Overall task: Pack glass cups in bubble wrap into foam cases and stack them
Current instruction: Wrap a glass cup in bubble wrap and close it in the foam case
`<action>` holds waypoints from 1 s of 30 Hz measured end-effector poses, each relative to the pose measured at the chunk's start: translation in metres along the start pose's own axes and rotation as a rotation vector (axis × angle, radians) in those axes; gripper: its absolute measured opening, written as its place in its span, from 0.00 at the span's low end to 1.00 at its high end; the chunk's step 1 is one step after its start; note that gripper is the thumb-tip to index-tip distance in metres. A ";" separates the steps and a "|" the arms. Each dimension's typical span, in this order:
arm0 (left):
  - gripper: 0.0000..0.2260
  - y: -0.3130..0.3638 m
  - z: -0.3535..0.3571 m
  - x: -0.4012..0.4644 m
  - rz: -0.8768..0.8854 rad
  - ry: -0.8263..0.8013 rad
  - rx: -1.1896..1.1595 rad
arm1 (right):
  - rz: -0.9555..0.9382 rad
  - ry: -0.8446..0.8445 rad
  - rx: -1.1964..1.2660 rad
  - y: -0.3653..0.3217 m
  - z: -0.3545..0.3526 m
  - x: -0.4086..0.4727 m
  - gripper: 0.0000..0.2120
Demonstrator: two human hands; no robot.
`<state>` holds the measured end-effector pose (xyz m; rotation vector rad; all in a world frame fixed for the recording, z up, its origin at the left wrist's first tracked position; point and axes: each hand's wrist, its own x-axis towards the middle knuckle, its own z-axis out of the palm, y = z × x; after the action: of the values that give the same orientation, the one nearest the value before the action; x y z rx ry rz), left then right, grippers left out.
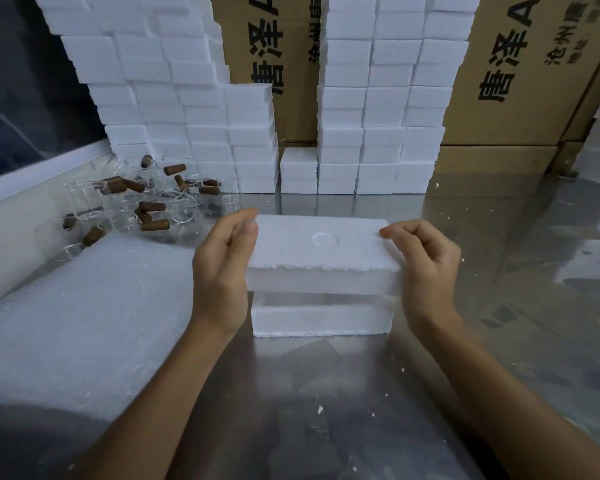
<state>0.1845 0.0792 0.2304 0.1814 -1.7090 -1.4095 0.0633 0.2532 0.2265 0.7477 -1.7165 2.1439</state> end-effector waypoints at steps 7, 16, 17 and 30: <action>0.09 -0.013 -0.002 0.001 -0.093 -0.078 0.222 | 0.122 -0.097 -0.030 0.008 -0.003 -0.003 0.06; 0.24 -0.020 -0.015 0.006 -0.247 -0.370 0.065 | 0.264 -0.581 -0.294 0.002 -0.024 0.006 0.24; 0.25 -0.021 -0.018 0.007 -0.259 -0.391 0.069 | 0.277 -0.629 -0.292 0.001 -0.028 0.008 0.27; 0.35 -0.026 -0.025 0.009 -0.317 -0.519 0.094 | 0.306 -0.856 -0.470 0.007 -0.040 0.016 0.40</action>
<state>0.1862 0.0467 0.2125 0.1509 -2.2490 -1.7126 0.0384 0.2884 0.2236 1.4512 -2.7708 1.5184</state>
